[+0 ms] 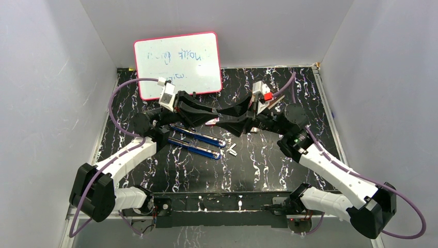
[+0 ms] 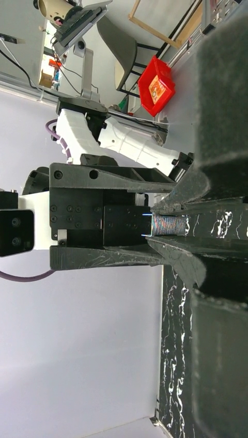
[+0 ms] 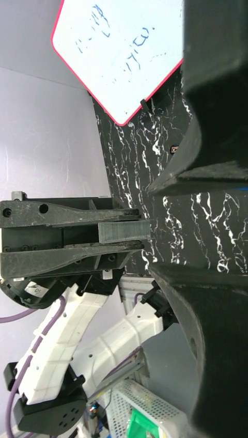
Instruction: Load the staples into the stapler
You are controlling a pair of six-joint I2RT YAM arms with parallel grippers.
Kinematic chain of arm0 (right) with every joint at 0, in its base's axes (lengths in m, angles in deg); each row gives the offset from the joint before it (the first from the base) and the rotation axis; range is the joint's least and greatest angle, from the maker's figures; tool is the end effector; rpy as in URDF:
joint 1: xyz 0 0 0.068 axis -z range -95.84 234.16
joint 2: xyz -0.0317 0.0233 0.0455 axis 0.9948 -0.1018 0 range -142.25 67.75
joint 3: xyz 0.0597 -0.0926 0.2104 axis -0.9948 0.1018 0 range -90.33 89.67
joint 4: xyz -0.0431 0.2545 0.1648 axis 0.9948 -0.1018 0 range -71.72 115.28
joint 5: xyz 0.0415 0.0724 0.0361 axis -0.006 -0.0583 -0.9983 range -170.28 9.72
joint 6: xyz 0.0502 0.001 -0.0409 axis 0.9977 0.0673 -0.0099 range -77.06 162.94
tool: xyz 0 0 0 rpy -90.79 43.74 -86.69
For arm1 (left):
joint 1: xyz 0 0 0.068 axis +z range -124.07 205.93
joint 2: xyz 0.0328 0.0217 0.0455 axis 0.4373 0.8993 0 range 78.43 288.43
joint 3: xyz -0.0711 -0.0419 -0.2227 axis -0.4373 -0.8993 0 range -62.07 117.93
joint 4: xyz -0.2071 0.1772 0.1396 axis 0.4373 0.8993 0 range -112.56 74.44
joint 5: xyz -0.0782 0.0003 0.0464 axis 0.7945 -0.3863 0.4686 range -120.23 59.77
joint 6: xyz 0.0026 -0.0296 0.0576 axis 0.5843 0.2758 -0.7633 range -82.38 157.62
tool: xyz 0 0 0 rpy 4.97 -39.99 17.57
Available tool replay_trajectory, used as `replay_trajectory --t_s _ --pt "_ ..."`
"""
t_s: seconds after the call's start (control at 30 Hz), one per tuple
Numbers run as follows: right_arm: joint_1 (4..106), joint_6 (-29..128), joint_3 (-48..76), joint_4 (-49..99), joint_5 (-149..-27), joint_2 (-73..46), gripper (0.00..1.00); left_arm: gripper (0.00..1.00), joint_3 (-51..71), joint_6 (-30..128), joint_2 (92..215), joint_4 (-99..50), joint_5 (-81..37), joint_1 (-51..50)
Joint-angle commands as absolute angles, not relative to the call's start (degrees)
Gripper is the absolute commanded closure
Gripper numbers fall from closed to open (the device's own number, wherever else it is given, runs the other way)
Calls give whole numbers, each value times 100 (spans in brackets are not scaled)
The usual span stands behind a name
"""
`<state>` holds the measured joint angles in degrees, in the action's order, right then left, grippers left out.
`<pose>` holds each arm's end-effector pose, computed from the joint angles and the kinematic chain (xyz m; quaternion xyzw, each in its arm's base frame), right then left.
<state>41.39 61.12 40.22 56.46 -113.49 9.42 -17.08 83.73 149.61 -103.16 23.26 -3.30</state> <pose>0.2061 0.2283 0.3653 -0.3456 0.4710 0.5408 0.6052 0.2385 -0.1801 0.3382 0.3839 0.3328 -0.6285 0.5890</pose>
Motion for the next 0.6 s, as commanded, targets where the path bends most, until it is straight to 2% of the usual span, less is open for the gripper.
replay_trajectory --t_s 0.0,0.1,0.17,0.33,0.4,0.47,0.57 --pt "4137 5379 3330 4782 -11625 1160 39 100 -1376 8349 14916 -11528 2567 -351" --pt "4142 4595 2727 3321 -11589 1186 36 100 -1251 7964 14899 -11025 2808 -348" --pt "4139 4306 2663 2655 -10873 1351 35 100 -1170 7530 14860 -10415 3125 -351" --pt "4144 5007 3289 2560 -6954 2000 34 100 -1126 6065 14674 -8603 3554 -342" --pt "4141 5304 3397 2337 -5440 1962 34 100 -1037 5252 14576 -7347 3419 -345" --pt "4177 5456 3310 1913 -4841 1645 33 100 -825 4295 14474 -5826 3051 -362" --pt "4344 5683 3121 1336 -4796 1055 33 100 -393 2915 14462 -3825 2397 -471"
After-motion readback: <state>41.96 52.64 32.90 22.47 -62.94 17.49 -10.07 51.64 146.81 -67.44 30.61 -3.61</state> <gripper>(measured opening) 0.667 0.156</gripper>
